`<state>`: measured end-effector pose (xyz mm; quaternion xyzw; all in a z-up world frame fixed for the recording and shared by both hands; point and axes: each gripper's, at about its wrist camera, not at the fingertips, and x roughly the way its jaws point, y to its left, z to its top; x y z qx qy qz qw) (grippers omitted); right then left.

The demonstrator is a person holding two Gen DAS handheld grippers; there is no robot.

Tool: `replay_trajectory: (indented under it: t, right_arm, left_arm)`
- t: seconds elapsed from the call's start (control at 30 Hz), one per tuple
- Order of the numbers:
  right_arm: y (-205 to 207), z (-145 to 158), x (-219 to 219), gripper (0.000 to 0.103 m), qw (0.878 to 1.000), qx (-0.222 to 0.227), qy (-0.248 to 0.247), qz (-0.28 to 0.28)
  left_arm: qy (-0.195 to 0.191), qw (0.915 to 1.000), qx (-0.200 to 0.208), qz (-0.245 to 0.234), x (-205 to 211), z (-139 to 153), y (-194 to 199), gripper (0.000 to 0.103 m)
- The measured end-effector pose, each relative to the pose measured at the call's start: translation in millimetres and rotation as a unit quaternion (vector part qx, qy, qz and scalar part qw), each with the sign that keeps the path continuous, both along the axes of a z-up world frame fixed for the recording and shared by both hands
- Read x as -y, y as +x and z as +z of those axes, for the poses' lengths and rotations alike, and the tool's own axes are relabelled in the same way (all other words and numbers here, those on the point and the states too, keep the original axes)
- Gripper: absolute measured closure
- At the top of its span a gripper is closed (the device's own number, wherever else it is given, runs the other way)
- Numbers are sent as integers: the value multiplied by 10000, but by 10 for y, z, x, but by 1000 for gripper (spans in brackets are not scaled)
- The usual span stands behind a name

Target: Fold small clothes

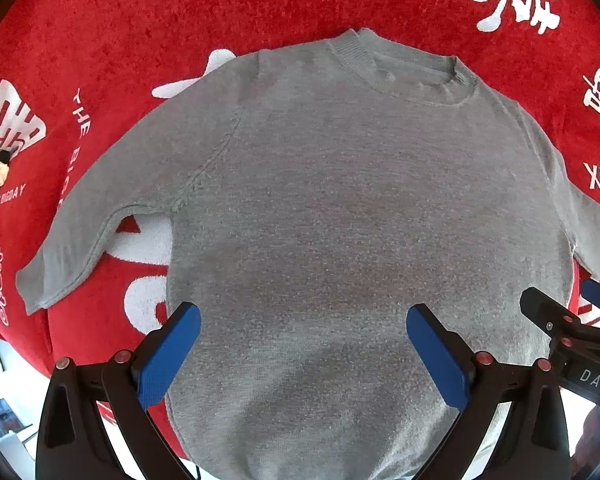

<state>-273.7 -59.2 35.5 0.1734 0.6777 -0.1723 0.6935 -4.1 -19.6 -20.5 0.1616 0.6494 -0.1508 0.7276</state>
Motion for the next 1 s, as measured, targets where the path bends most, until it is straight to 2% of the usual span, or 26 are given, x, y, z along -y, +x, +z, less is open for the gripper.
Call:
replay_trajectory:
  t: [1.0]
  right_arm:
    - [-28, 55, -111, 1, 9999, -19, -59, 89]
  left_arm:
    - [-81, 9999, -69, 85, -94, 10, -28, 0]
